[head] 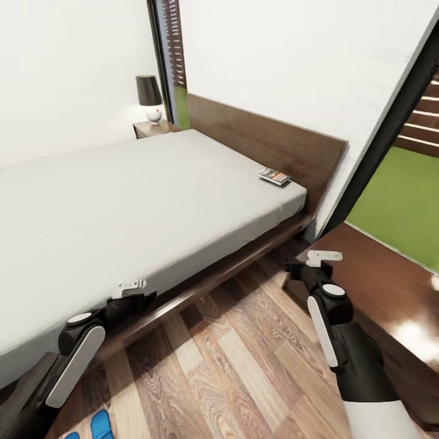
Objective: In the bedroom, move the book from the bed onto either nightstand, and place the two sandals side by side next to the bed.
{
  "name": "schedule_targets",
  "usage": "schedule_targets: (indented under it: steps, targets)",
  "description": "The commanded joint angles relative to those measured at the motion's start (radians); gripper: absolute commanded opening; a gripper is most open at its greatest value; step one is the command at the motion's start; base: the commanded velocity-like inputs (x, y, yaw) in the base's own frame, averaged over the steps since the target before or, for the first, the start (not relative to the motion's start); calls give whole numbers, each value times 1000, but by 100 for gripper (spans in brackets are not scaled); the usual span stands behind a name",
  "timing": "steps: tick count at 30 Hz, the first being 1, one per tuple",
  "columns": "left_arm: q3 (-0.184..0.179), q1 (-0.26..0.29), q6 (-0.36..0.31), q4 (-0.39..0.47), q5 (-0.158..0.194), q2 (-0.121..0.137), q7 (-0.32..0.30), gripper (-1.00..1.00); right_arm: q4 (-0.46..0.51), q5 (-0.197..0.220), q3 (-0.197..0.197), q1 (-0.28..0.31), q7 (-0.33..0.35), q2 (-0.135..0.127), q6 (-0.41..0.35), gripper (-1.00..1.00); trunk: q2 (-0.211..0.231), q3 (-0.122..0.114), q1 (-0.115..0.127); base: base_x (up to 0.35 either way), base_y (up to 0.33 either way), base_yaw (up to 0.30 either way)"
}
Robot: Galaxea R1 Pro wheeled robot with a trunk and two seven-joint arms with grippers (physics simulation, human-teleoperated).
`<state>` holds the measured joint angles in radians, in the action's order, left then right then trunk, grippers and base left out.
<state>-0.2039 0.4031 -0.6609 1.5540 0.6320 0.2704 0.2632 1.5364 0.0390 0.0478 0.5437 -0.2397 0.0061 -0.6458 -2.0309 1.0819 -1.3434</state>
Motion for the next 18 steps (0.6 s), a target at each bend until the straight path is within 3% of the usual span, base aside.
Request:
schedule_targets:
  steps: [1, 9, 15, 18]
  targets:
    - [-2, 0, -2, 1, 11, 1, 10, 100, 1, 5, 2, 1, -7, 0, -5, 100, 7, -3, 4, 0, 0, -260]
    - [-1, 0, -2, 1, 11, 1, 10, 100, 1, 4, 3, 1, -7, 0, -5, 100, 63, -36, 35, 0, 0, -214]
    - [-1, 0, -2, 1, 11, 1, 10, 100, 1, 3, 4, 1, -9, 0, -4, 100, 105, -57, 58, 0, 0, -48]
    - [16, -17, -7, -13, 17, 18, 11, 100, -16, -1, 7, -16, -26, 4, -21, 100, 105, -57, 58, 0, 0, 0]
